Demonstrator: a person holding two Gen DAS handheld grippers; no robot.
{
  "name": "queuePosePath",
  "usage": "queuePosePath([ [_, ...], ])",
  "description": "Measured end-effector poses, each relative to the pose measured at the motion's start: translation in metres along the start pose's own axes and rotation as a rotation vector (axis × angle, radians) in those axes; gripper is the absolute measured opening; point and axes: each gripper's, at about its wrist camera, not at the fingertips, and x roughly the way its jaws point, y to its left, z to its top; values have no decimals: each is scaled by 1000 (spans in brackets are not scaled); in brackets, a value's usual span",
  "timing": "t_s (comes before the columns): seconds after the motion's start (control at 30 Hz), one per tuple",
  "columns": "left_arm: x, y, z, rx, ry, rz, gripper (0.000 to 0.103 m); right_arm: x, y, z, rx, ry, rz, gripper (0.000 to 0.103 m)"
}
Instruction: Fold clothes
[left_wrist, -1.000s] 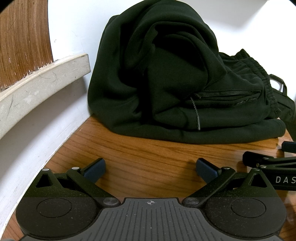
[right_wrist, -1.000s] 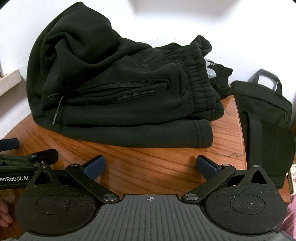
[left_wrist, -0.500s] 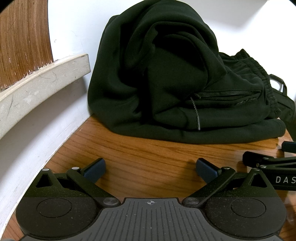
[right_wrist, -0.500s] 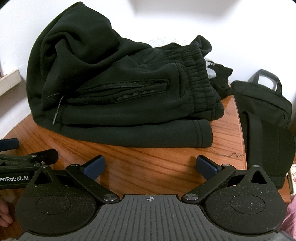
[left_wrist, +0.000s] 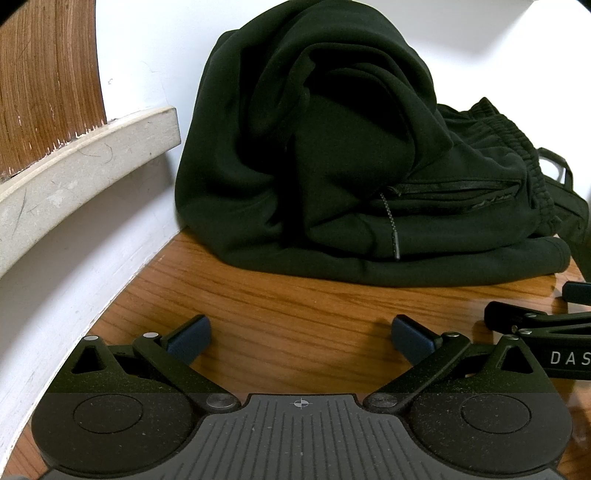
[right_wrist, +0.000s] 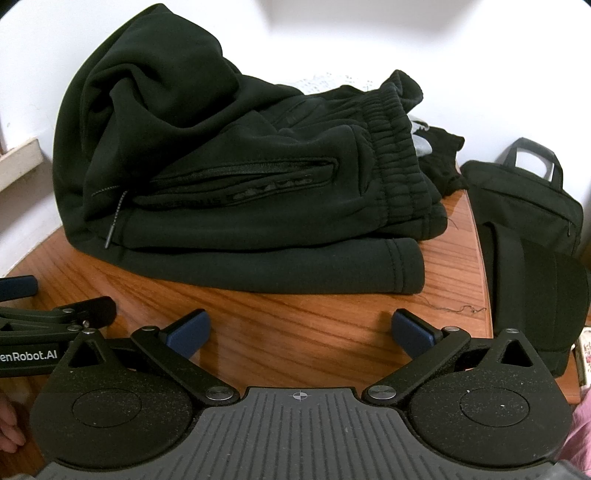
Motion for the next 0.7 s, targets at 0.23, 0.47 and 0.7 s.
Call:
queuePosePath([
  [0.23,0,0,0,-1,0,0,103,1,0,0,0,0,0,103],
  [0.47,0,0,-1,-1,-1,1,103,0,0,0,0,0,0,103],
  [0.7,0,0,-1,-2,-1,1,103,-1,0,0,0,0,0,103],
])
